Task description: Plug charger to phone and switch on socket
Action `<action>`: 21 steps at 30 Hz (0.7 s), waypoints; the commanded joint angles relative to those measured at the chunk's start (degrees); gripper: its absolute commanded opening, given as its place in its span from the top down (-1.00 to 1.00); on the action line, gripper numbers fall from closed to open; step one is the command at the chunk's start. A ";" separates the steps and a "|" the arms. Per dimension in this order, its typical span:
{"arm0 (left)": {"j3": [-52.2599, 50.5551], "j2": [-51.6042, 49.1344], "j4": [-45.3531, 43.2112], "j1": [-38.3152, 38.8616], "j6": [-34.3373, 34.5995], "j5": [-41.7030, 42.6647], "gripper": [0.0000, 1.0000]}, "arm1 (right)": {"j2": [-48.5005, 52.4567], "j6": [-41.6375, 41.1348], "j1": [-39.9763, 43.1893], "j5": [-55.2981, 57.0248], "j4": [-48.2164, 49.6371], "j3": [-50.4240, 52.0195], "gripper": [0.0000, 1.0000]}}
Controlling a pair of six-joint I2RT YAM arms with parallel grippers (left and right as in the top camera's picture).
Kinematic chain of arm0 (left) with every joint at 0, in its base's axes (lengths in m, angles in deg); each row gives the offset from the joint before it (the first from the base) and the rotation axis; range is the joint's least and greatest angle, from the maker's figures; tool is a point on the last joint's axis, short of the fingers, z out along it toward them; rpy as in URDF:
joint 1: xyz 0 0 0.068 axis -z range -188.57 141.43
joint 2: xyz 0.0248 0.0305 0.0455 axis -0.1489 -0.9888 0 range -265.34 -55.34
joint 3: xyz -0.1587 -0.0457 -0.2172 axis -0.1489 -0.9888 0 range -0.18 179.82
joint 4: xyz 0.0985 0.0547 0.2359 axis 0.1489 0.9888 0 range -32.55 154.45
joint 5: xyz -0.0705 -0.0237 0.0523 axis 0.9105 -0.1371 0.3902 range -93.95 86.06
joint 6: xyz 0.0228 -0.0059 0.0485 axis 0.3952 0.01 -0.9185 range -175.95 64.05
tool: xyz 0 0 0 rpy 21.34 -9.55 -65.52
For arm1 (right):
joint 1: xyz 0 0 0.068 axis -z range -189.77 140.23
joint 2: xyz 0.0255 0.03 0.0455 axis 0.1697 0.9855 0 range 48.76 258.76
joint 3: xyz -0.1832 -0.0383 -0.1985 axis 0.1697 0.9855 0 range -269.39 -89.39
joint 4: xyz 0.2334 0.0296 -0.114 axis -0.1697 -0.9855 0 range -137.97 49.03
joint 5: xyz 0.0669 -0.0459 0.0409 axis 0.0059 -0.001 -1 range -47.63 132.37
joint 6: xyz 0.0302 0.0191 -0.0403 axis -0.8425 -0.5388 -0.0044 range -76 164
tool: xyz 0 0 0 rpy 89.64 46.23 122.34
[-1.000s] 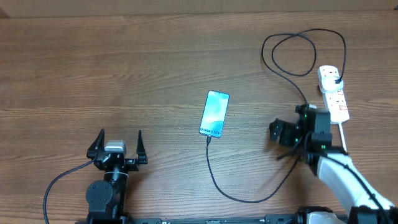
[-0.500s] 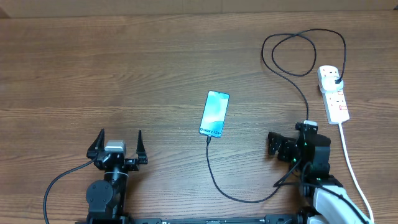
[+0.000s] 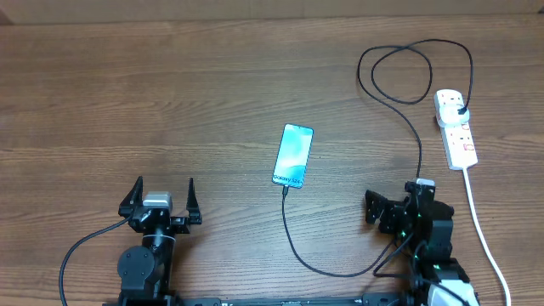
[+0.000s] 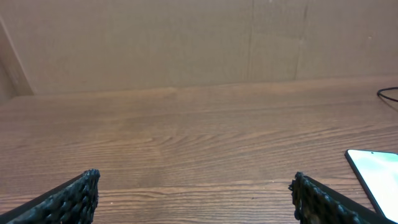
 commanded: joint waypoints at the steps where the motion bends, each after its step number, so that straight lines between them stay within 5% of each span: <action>1: -0.15 0.50 -0.04 0.00 -0.90 0.28 -0.99 | -6.71 -0.83 -0.26 -0.55 -3.10 0.68 -1.00; 21: -0.15 0.50 -0.04 0.00 -0.90 0.28 -0.99 | -42.38 -0.83 -0.26 -0.50 -7.91 0.66 -1.00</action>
